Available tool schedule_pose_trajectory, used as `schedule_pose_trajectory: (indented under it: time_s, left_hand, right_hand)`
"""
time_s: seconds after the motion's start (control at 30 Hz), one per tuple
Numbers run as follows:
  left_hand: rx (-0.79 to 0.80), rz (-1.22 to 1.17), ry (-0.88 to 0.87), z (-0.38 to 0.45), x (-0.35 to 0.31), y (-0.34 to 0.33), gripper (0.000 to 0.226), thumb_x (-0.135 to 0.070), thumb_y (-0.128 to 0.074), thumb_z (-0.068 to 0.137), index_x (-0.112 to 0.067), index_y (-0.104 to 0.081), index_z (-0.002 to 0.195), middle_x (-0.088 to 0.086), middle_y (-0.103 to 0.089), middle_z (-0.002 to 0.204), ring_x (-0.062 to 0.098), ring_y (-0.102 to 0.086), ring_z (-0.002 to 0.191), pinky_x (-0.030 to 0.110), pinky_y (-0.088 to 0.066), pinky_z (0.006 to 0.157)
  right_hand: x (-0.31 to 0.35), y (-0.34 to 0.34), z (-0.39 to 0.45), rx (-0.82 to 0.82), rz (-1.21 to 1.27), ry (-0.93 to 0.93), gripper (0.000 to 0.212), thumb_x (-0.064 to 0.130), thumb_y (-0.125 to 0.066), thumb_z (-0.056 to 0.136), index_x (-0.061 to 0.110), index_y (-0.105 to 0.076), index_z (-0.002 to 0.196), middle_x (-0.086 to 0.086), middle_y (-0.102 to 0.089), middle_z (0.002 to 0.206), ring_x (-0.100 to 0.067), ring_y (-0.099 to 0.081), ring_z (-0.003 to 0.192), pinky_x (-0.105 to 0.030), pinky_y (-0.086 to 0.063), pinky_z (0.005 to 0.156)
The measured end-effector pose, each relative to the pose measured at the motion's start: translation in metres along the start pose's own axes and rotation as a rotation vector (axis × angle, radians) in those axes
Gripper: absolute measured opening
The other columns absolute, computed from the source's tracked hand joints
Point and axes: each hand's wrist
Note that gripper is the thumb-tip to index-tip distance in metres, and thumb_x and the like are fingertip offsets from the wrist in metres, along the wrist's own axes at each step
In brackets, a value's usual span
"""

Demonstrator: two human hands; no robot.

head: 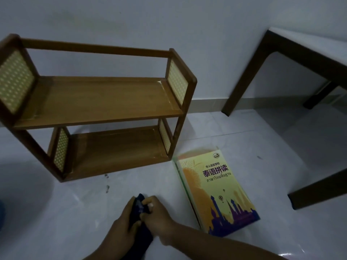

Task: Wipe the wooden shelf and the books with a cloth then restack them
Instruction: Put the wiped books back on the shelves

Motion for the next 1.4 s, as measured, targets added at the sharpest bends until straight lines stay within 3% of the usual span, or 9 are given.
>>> schedule_pose_trajectory:
  time_s: [0.4, 0.57, 0.7, 0.8, 0.9, 0.97, 1.13, 1.3, 1.4]
  left_hand:
    - [0.228, -0.183, 0.014, 0.071, -0.064, -0.025, 0.055, 0.001, -0.057, 0.090, -0.027, -0.037, 0.133, -0.001, -0.054, 0.124, 0.019, -0.053, 0.121, 0.030, -0.042, 0.101]
    - [0.194, 0.085, -0.076, 0.072, -0.052, -0.034, 0.058, -0.014, -0.064, 0.089, -0.028, -0.034, 0.136, -0.001, -0.050, 0.131, 0.019, -0.050, 0.122, 0.025, -0.040, 0.094]
    - [0.019, 0.452, -0.232, 0.076, -0.091, -0.040, 0.059, -0.026, -0.062, 0.089, -0.010, -0.040, 0.141, 0.018, -0.043, 0.138, 0.035, -0.038, 0.127, 0.041, -0.037, 0.102]
    - [0.195, 0.103, -0.068, 0.073, -0.149, -0.059, 0.012, -0.014, -0.058, 0.090, -0.022, -0.049, 0.088, -0.002, -0.050, 0.086, 0.018, -0.050, 0.087, 0.027, -0.038, 0.070]
    - [0.418, -0.367, 0.493, 0.079, -0.170, -0.089, 0.007, -0.012, -0.053, 0.092, -0.012, -0.046, 0.093, 0.007, -0.050, 0.081, 0.018, -0.049, 0.071, 0.026, -0.038, 0.061]
    - [0.473, -0.455, 0.620, 0.078, -0.169, -0.105, 0.006, -0.010, -0.050, 0.093, -0.006, -0.051, 0.089, 0.012, -0.054, 0.083, 0.023, -0.052, 0.072, 0.028, -0.042, 0.063]
    - [0.303, -0.610, 0.707, 0.069, -0.165, -0.130, 0.006, -0.008, -0.052, 0.081, -0.005, -0.057, 0.083, 0.014, -0.059, 0.084, 0.024, -0.058, 0.072, 0.030, -0.044, 0.064]
    - [0.124, -0.613, 0.633, 0.069, -0.164, -0.144, 0.058, -0.025, -0.058, 0.062, -0.002, -0.050, 0.115, 0.024, -0.054, 0.112, 0.032, -0.062, 0.090, 0.037, -0.057, 0.070]
    - [0.115, -0.720, 0.517, 0.062, -0.173, -0.145, 0.037, -0.007, -0.063, 0.080, -0.008, -0.038, 0.108, 0.018, -0.056, 0.101, 0.033, -0.064, 0.088, 0.047, -0.060, 0.073]
  right_hand:
    - [0.009, 0.086, 0.026, -0.198, -0.191, 0.179, 0.022, 0.007, -0.048, 0.090, 0.017, -0.051, 0.110, -0.002, -0.054, 0.105, -0.019, -0.053, 0.089, -0.028, -0.045, 0.067]
    - [0.005, 0.092, 0.025, -0.139, -0.360, 0.227, 0.037, 0.012, -0.048, 0.094, 0.015, -0.050, 0.131, -0.010, -0.057, 0.127, -0.026, -0.056, 0.108, -0.027, -0.046, 0.079]
    - [0.021, 0.143, 0.020, -0.394, -0.390, 0.308, 0.039, 0.011, -0.047, 0.093, 0.018, -0.051, 0.131, -0.007, -0.061, 0.119, -0.020, -0.057, 0.098, -0.022, -0.043, 0.070]
    - [0.011, 0.196, 0.024, -0.673, -0.478, 0.191, 0.043, 0.016, -0.053, 0.090, 0.020, -0.047, 0.132, -0.007, -0.055, 0.127, -0.025, -0.055, 0.108, -0.035, -0.047, 0.086]
    - [-0.028, 0.233, 0.027, -0.760, -0.525, -0.121, 0.049, 0.035, -0.056, 0.089, 0.012, -0.045, 0.130, -0.015, -0.051, 0.129, -0.033, -0.051, 0.115, -0.045, -0.041, 0.095]
    - [-0.054, 0.246, 0.026, -0.672, -0.438, -0.248, 0.057, 0.050, -0.053, 0.088, 0.009, -0.046, 0.127, -0.017, -0.052, 0.127, -0.036, -0.052, 0.114, -0.048, -0.043, 0.097]
    - [-0.071, 0.260, 0.027, -0.640, -0.315, -0.136, 0.053, 0.052, -0.054, 0.088, 0.007, -0.057, 0.116, -0.015, -0.063, 0.113, -0.034, -0.061, 0.100, -0.049, -0.053, 0.087]
    - [-0.066, 0.274, 0.017, -0.621, -0.136, -0.115, 0.041, 0.044, -0.055, 0.092, 0.008, -0.060, 0.111, -0.011, -0.068, 0.103, -0.028, -0.066, 0.089, -0.048, -0.056, 0.084]
    - [-0.070, 0.280, 0.003, -0.589, 0.068, -0.061, 0.033, 0.037, -0.057, 0.093, 0.010, -0.061, 0.110, -0.010, -0.069, 0.102, -0.027, -0.067, 0.088, -0.049, -0.057, 0.083]
Point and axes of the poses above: each hand's wrist, its own z-axis towards the middle knuckle, its own y-axis out of the back of the hand, x = y × z
